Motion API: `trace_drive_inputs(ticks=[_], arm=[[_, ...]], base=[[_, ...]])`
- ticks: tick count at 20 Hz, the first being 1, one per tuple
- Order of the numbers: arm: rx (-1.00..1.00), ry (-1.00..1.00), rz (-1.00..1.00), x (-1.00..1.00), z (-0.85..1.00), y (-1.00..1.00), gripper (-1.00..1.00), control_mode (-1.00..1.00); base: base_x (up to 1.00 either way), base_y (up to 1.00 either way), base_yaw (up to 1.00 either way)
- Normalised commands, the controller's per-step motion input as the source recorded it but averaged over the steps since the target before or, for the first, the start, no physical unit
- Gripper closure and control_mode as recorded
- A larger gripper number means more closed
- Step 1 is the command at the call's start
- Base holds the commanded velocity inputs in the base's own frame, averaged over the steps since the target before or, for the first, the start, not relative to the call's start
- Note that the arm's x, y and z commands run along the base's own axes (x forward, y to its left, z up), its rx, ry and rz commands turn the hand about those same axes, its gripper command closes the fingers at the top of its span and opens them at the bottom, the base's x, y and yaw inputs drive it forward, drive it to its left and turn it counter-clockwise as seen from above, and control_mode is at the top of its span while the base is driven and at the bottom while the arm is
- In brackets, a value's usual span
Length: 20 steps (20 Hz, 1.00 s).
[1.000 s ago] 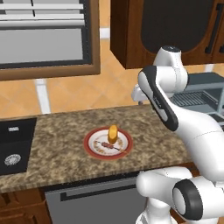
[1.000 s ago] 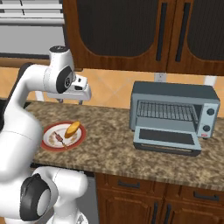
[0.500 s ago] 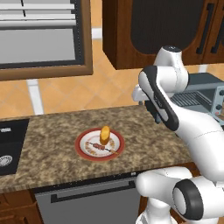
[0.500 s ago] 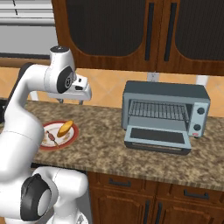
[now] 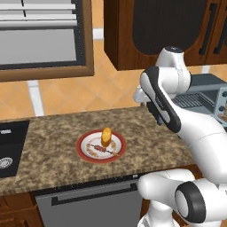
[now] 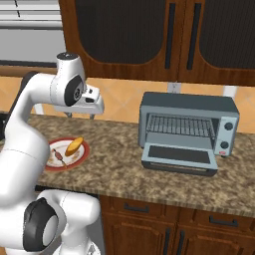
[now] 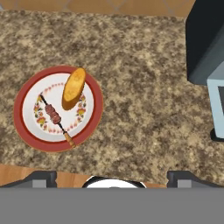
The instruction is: Pick up the kebab skewer and baguette bread, and place them inside the toaster oven. Close the toaster oven door and start by setting the timer.
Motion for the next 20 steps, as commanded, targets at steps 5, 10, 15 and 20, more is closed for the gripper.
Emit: trace_drive_inputs(ticks=[5, 10, 15, 20], arm=[[0.00, 0.00, 0.00, 0.00, 0.00, 0.00, -1.00, -1.00], [0.06, -0.13, 0.00, -0.45, -0.17, -0.40, -1.00, -1.00], [0.27, -0.41, 0.20, -0.26, -0.29, -1.00, -1.00, -1.00], [0.21, -0.46, 0.30, -0.01, -0.38, -1.00, -1.00, -1.00]], base=[[0.00, 0.00, 0.00], [0.00, 0.00, 0.00], [0.00, 0.00, 0.00], [0.00, 0.00, 0.00]])
